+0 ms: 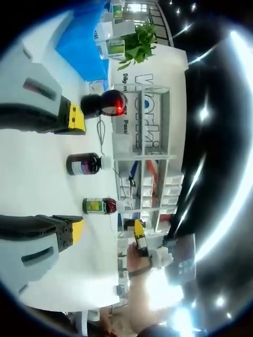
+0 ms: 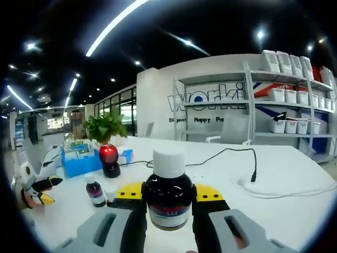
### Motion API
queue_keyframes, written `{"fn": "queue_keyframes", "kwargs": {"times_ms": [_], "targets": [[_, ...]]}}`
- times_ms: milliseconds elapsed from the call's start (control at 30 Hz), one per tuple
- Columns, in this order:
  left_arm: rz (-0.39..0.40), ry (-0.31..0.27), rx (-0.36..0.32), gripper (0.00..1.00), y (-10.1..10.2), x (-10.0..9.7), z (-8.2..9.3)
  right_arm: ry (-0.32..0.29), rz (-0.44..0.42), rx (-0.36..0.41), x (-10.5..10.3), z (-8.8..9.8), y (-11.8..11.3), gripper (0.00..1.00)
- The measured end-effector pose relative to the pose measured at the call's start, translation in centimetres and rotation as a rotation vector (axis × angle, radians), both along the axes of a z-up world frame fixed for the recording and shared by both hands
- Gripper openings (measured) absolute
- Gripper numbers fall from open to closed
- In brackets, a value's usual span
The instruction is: Rotate the medicine bottle to make it face forward pick up the medicine bottle inspect the drug traceability code place the medicine on the table
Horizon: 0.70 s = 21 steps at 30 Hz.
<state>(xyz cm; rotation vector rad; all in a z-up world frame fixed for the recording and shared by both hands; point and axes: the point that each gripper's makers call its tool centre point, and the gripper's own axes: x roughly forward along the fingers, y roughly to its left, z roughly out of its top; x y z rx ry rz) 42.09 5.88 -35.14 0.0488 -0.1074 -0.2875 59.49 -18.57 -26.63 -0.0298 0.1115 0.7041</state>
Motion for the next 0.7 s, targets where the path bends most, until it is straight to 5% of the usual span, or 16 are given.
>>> {"fn": "queue_keyframes", "kwargs": {"times_ms": [700], "targets": [[-0.007,0.001,-0.022,0.52,0.2,0.1,0.1,-0.107,0.096,-0.026,2.6,13.4,7.2,0.28]]}}
